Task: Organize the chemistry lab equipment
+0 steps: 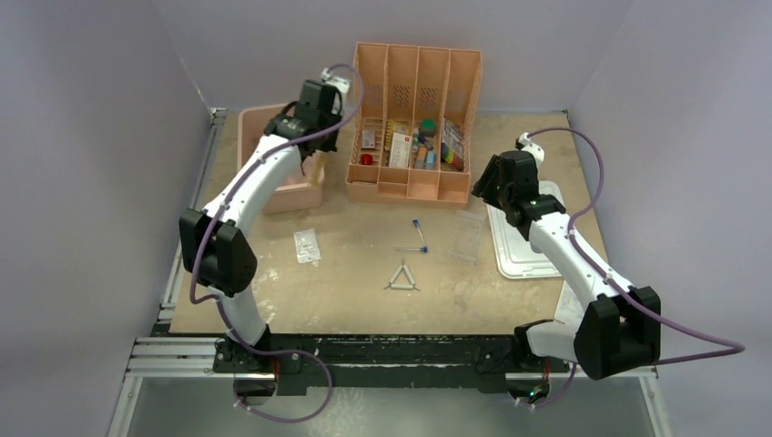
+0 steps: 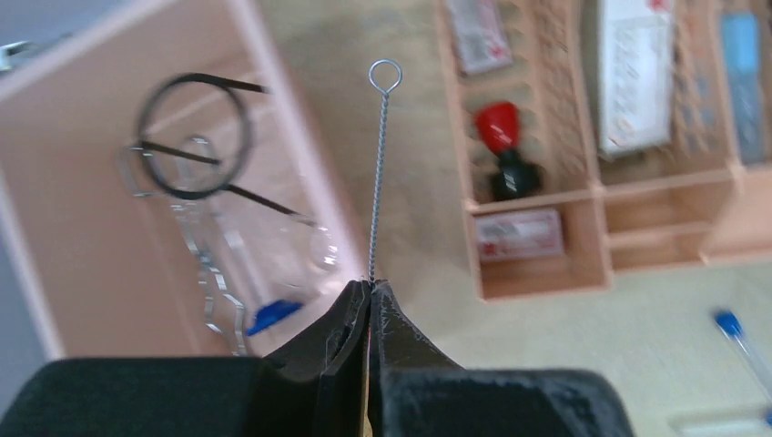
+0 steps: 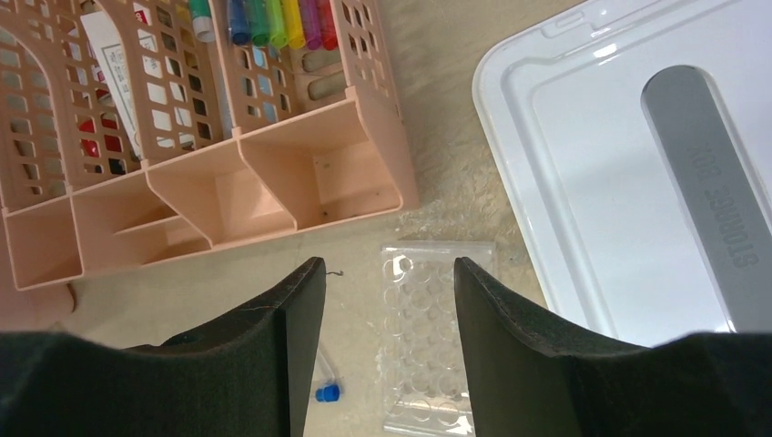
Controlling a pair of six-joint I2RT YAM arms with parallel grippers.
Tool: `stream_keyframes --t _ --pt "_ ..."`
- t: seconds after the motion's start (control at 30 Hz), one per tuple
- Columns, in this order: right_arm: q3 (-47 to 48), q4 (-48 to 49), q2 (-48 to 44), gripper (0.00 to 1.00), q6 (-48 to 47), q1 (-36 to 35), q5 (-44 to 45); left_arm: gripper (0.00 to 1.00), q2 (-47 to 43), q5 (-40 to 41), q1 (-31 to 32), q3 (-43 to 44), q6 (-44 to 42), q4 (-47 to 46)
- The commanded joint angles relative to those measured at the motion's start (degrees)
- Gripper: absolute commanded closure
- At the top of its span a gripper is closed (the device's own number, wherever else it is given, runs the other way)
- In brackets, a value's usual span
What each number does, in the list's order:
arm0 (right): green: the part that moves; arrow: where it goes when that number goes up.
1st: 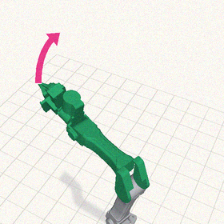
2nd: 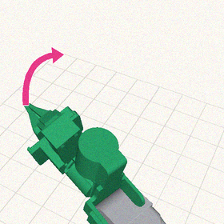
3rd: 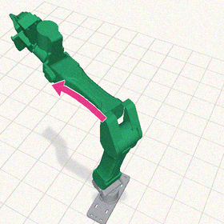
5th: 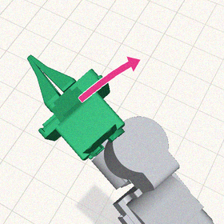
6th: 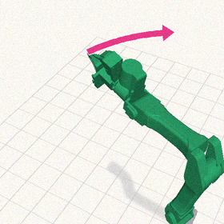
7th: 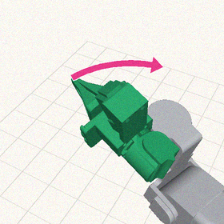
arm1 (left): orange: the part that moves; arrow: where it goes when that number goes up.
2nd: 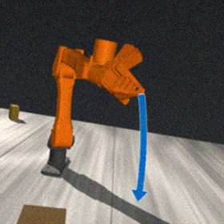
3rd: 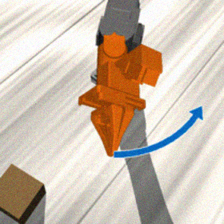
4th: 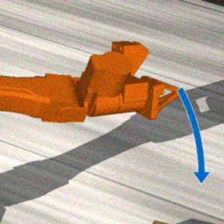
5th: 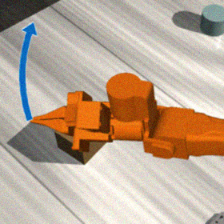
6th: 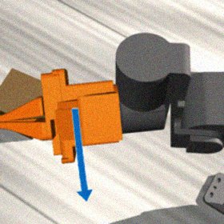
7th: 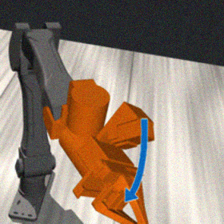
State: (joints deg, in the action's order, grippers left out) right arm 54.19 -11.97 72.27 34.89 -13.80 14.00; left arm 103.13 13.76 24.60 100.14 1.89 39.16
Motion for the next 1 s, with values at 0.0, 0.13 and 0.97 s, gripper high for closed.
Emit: stream_keyframes --t 0.0,0.13,0.97 --pt "1.75 1.99 1.25 0.43 -0.36 0.14 0.86 1.00 -1.95 2.75 -7.09 4.50 0.77 -3.09" --pt "2.61 1.95 2.61 0.43 -0.40 0.12 0.74 1.00 2.09 3.40 -14.31 9.75 2.23 -0.48" --pt "9.38 5.81 8.98 0.42 -6.37 0.07 2.24 1.00 22.28 10.60 -24.60 17.56 -1.06 4.66"
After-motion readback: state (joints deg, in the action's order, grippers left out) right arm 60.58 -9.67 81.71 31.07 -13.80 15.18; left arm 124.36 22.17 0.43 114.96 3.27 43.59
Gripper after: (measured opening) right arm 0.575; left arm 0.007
